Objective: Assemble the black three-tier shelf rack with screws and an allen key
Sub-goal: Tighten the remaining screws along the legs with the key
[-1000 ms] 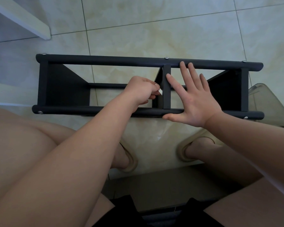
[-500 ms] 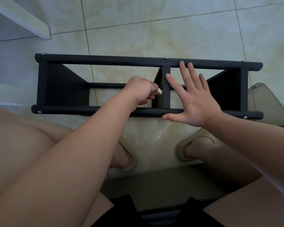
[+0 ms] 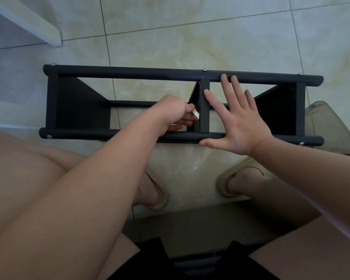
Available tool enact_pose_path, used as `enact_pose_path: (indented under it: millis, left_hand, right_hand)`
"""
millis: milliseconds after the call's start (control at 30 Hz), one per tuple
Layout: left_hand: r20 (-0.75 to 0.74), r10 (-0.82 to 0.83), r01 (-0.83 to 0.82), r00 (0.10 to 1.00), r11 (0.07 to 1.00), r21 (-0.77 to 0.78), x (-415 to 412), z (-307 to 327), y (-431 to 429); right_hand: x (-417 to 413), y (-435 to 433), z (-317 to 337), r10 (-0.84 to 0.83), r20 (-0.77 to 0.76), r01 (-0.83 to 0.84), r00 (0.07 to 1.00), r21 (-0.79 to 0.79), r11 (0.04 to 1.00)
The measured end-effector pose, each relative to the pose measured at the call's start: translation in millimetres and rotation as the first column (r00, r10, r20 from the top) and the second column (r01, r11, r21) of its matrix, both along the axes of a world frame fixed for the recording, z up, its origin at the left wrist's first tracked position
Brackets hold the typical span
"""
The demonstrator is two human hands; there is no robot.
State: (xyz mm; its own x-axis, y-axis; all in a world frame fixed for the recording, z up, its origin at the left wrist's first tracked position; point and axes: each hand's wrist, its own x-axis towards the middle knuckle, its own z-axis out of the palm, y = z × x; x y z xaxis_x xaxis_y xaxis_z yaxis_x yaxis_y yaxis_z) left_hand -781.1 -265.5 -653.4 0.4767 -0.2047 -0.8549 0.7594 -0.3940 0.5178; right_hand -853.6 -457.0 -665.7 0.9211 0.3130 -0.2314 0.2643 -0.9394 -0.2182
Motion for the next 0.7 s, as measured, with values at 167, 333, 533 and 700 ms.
enact_pose_path:
  millis: [167, 333, 533, 700]
  left_hand:
    - [-0.021, -0.027, 0.027, 0.999, 1.000, -0.002, 1.8, -0.8, 2.9]
    - [0.001, -0.033, 0.033, 0.999, 0.999, 0.011, 3.3, -5.1, 4.8]
    - [0.052, -0.096, 0.095, 0.994, 0.995, 0.016, 5.0, -7.8, 9.4]
    - [0.108, -0.217, 0.217, 0.970, 0.976, 0.010, 7.6, -8.0, 17.3]
  right_hand:
    - [-0.1, 0.4, 0.5, 0.000, 0.001, 0.000, 1.000, -0.002, 1.000]
    - [-0.4, 0.3, 0.0, -0.006, 0.009, 0.006, 1.000, 0.008, 1.000]
    - [-1.1, 0.0, -2.1, -0.005, 0.030, 0.005, 1.000, 0.019, 1.000]
    - [-0.5, -0.9, -3.6, -0.003, 0.038, 0.003, 0.999, 0.014, 1.000]
